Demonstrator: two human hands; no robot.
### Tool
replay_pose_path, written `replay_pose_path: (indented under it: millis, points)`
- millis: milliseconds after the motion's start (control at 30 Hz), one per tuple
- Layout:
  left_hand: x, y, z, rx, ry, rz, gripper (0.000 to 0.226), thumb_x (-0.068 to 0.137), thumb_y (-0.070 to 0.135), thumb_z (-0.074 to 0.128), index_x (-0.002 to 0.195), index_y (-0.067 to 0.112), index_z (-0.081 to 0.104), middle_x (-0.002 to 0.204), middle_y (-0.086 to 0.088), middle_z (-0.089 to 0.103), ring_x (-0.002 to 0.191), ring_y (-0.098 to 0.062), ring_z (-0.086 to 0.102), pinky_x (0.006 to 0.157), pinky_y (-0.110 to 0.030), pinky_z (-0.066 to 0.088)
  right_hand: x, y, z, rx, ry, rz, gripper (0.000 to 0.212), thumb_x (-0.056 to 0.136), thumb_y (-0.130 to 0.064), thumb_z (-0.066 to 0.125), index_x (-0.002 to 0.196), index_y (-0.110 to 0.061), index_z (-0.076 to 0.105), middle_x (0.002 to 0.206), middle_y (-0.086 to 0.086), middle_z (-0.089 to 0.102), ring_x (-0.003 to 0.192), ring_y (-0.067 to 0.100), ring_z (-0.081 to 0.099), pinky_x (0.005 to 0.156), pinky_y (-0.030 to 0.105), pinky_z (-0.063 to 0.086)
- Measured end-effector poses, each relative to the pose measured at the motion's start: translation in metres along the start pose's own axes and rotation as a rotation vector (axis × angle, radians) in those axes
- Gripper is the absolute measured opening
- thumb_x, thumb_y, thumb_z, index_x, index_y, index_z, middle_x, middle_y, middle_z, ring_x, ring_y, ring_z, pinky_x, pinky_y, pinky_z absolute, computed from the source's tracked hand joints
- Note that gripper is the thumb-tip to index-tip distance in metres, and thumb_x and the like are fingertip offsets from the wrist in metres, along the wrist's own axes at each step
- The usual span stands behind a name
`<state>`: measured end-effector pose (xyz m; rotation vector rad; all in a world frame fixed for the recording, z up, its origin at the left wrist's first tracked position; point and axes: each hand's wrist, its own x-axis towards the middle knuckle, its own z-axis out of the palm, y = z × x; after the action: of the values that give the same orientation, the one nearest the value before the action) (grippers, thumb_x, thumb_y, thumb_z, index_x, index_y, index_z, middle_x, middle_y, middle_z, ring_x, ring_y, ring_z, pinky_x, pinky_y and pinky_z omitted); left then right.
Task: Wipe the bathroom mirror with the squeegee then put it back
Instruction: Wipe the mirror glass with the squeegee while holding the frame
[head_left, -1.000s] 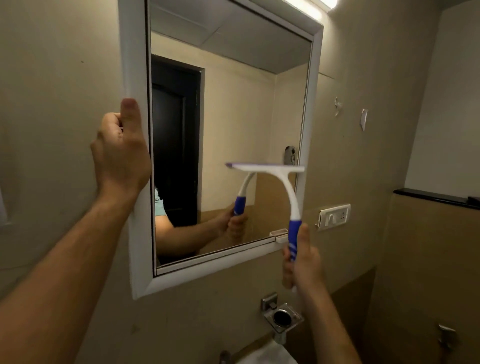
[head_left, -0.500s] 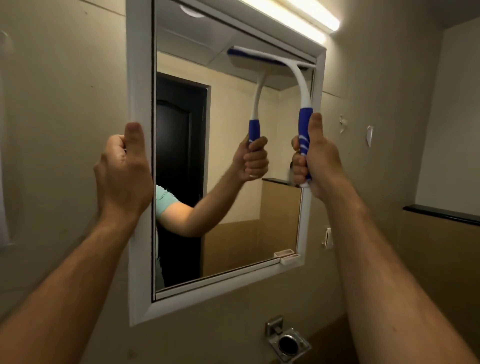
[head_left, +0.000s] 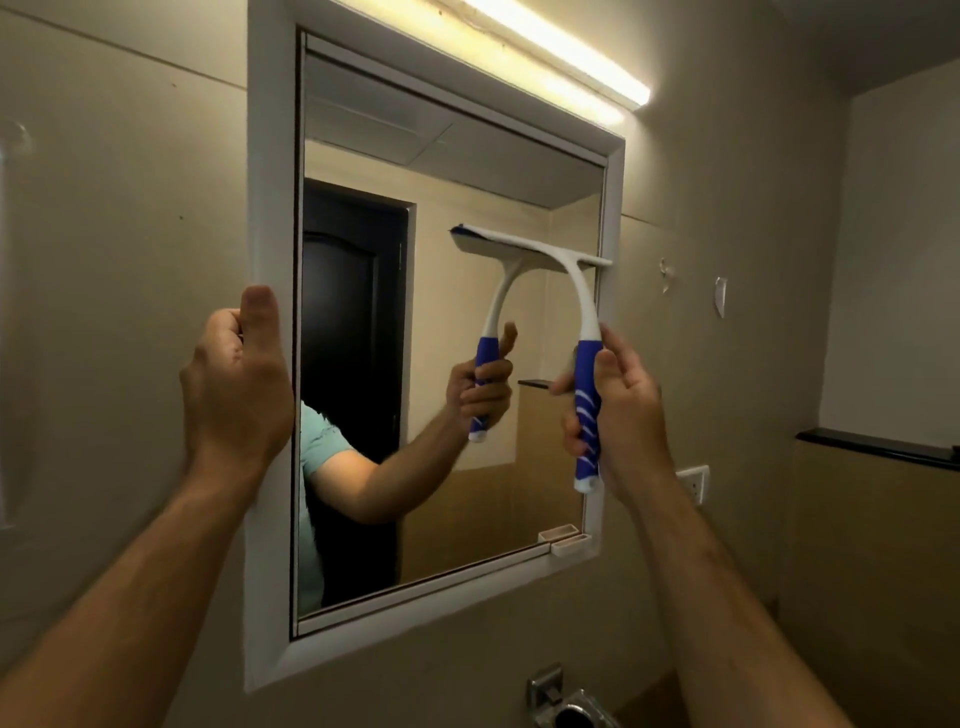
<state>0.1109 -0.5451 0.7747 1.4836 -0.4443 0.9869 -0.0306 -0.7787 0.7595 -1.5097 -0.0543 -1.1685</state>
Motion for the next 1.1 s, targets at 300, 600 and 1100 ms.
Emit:
replay_pose_path:
  millis: [300,600,1100]
  points:
    - [0.002,-0.002,-0.001,-0.006,-0.004,-0.047,0.054,0.099,0.056,0.023,0.093,0.010,0.051,0.078,-0.004,0.047,0.080,-0.023,0.040,0.069,-0.031,0.024,-0.043,0.042,-0.008,0.006,0.059,0.052,0.042,0.102,-0.027,0.035,0.126,-0.055,0.055,0.081,0.010,0.060,0.048,0.014,0.040,0.041,0.026,0.037]
    - [0.000,-0.002,-0.002,-0.042,-0.017,-0.050,0.068,0.094,0.065,0.021,0.096,0.007,0.056,0.088,-0.013,0.058,0.080,-0.030,0.050,0.067,-0.039,0.035,-0.062,0.042,-0.010,0.013,0.071,0.098,0.041,0.102,-0.027,0.037,0.125,-0.055,0.056,0.081,0.006,0.062,0.046,0.011,0.040,0.039,0.023,0.037]
    - [-0.002,0.004,-0.003,-0.034,-0.035,-0.073,0.050,0.094,0.065,0.019,0.076,0.028,0.047,0.088,-0.011,0.054,0.080,-0.024,0.046,0.069,-0.034,0.031,-0.099,0.056,-0.019,0.037,0.124,0.178,0.040,0.101,-0.027,0.038,0.118,-0.055,0.061,0.076,0.003,0.064,0.044,0.009,0.040,0.038,0.021,0.034]
